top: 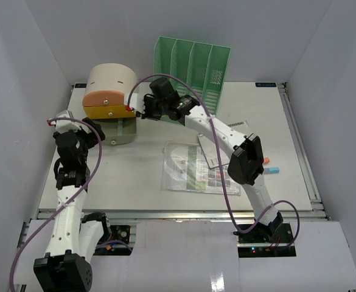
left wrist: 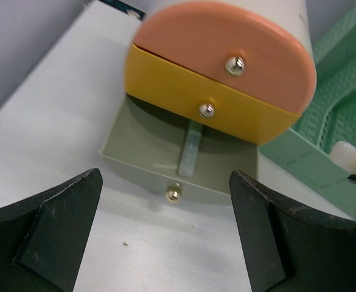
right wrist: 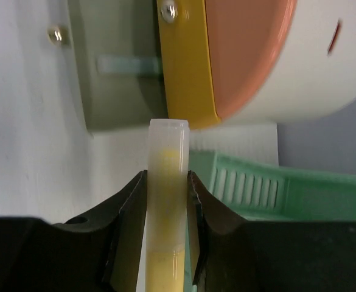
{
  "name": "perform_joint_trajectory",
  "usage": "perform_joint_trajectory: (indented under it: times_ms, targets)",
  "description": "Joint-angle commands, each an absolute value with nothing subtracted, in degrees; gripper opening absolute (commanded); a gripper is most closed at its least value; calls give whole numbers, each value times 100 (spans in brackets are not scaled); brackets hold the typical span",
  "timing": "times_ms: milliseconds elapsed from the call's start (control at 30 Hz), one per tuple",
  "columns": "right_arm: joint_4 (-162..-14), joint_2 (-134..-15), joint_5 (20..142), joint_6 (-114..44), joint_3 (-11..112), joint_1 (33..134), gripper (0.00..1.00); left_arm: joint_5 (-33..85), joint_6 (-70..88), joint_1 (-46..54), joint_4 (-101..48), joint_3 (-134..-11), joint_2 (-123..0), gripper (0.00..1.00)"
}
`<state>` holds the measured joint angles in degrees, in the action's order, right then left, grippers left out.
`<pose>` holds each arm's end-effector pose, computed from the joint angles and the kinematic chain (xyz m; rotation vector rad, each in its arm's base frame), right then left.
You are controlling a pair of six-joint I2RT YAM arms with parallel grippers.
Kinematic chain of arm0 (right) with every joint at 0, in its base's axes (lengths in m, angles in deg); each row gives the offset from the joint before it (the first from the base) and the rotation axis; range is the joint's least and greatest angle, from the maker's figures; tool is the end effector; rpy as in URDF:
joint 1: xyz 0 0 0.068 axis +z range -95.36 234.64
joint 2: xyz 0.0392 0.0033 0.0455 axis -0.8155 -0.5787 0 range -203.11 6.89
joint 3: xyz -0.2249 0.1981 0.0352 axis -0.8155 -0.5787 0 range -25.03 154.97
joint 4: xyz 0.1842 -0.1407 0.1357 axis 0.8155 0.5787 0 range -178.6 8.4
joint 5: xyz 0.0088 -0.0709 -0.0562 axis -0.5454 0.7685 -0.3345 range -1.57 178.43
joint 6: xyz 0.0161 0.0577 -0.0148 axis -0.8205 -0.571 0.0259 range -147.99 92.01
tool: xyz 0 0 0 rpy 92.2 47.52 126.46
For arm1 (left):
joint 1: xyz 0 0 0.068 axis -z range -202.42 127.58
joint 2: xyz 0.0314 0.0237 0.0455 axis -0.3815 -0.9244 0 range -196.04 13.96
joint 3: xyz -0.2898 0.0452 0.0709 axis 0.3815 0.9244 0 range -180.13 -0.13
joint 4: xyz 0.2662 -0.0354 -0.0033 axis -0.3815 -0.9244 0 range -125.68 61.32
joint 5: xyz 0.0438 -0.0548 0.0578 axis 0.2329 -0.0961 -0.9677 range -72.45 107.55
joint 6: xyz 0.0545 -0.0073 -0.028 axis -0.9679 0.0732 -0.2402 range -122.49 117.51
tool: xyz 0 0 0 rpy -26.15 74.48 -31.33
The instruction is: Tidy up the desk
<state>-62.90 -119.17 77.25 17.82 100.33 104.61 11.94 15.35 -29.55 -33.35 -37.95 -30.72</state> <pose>0.3490 0.4296 0.3548 -1.5862 1.2679 0.2437 0.1849 0.0277 0.3254 -0.4516 1.7127 -0.0486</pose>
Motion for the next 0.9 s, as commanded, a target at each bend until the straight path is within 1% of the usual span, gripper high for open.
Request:
perform_joint_trajectory:
  times_ms: [0,167,300,433,500,567,633,700,767,833,867]
  targets:
    - [-9013,-11927,8082,1048,9474,11015,13,329,1489,-2981,-3129,-3664,-2851,95]
    - [-10066,-12669,8198,719,9975,11248,8,243,1473,-2981,-3193,-3705,-2875,95]
    - [-11089,-12999,8377,561,9954,11256,9,191,1445,-2981,-3202,-3686,-2794,95]
    - [-11410,-13252,8579,619,9895,11237,34,218,1421,-2981,-3185,-3670,-2763,95]
    - [-11450,-13294,8599,592,9790,11197,57,253,1419,-2981,-3193,-3685,-2788,95]
    - [-11462,-13248,8587,576,9640,11168,74,306,1403,-2981,-3184,-3686,-2762,95]
    - [-11462,-13109,8536,581,9441,11155,86,361,1390,-2981,-3172,-3674,-2758,95]
    - [-11410,-12890,8454,596,9211,11147,91,455,1373,-2981,-3147,-3665,-2762,95]
    - [-11265,-12551,8369,681,8939,11135,95,685,1318,-2981,-3098,-3647,-2762,96]
    - [-10828,-12097,8391,715,8766,11100,91,1286,1185,-2981,-3039,-3627,-2770,97]
    - [-10657,-11866,8300,678,8679,11031,90,1580,1125,-2981,-3002,-3609,-2776,98]
